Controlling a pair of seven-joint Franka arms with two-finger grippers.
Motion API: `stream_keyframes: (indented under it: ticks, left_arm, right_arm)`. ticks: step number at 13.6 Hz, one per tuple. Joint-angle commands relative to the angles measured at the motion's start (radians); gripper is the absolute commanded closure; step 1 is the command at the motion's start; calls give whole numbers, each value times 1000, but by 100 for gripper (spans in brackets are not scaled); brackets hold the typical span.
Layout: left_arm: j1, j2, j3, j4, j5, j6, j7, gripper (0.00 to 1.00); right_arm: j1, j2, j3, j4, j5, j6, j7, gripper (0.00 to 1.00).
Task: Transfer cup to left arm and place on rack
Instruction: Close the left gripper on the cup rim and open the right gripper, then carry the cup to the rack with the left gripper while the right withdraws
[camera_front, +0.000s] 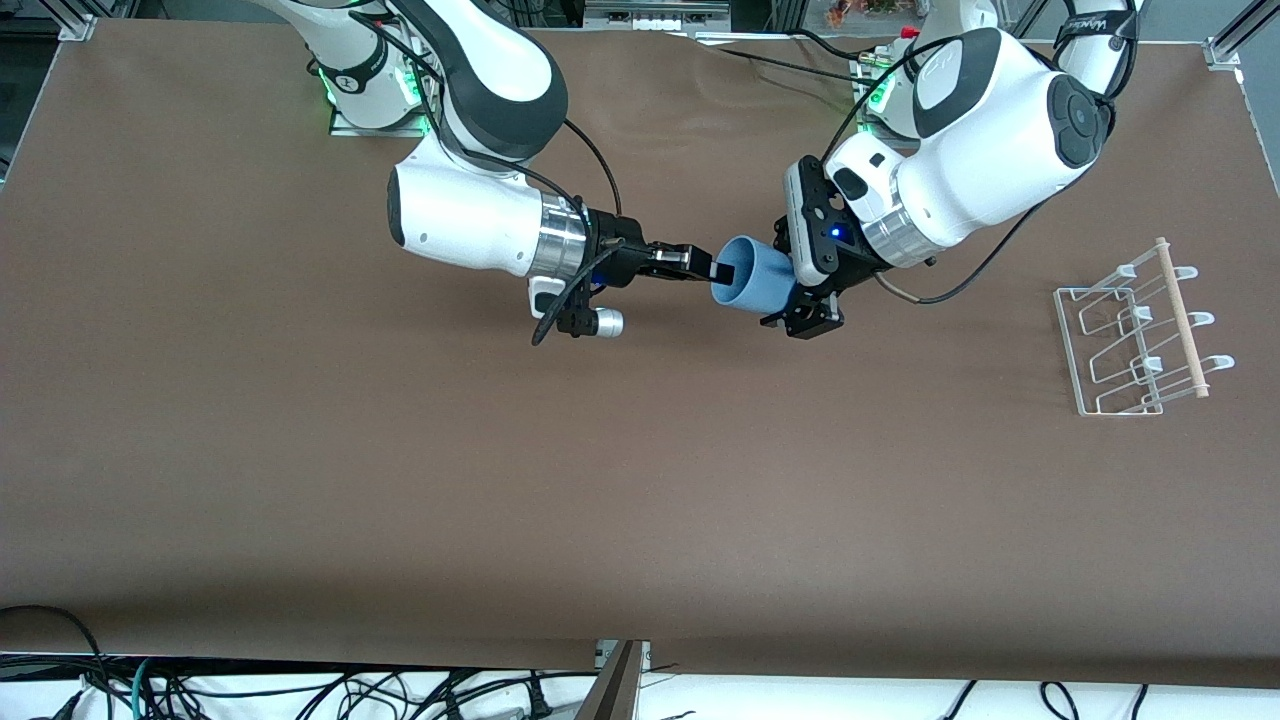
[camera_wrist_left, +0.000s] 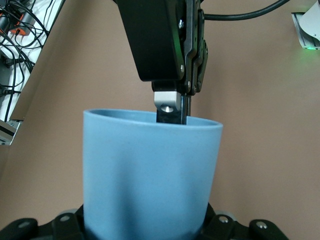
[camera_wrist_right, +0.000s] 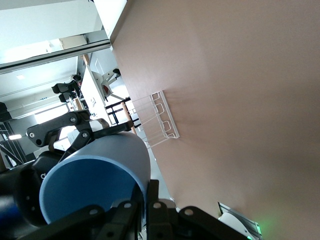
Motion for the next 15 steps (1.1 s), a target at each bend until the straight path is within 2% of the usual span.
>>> stream_keyframes:
  ticks: [1, 4, 5, 6, 10, 12, 13, 15]
  left_arm:
    - [-9, 7, -4, 7, 19, 12, -30, 100]
    - [4, 0, 14, 13, 19, -26, -27, 100]
    - [7, 0, 55, 22, 20, -69, -24, 100]
    - [7, 2, 98, 42, 26, -127, -18, 100]
    - [8, 0, 214, 99, 152, -299, -11, 100]
    - [24, 0, 286, 100, 245, -349, -11, 100]
    - [34, 2, 313, 100, 307, -376, -11, 100]
    - [44, 10, 359, 99, 454, -402, -11, 100]
  right_arm:
    - [5, -19, 7, 0, 26, -15, -10, 100]
    - [5, -19, 7, 0, 27, -15, -4, 100]
    - [5, -22, 5, 3, 24, -15, 21, 59]
    - [5, -26, 5, 3, 18, -15, 31, 1]
    - [2, -39, 0, 2, 15, -17, 33, 0]
    - [1, -56, -29, -6, 7, -48, 33, 0]
    - [1, -65, -48, -12, -34, -90, 33, 0]
    - [1, -83, -123, -9, -187, -258, 33, 0]
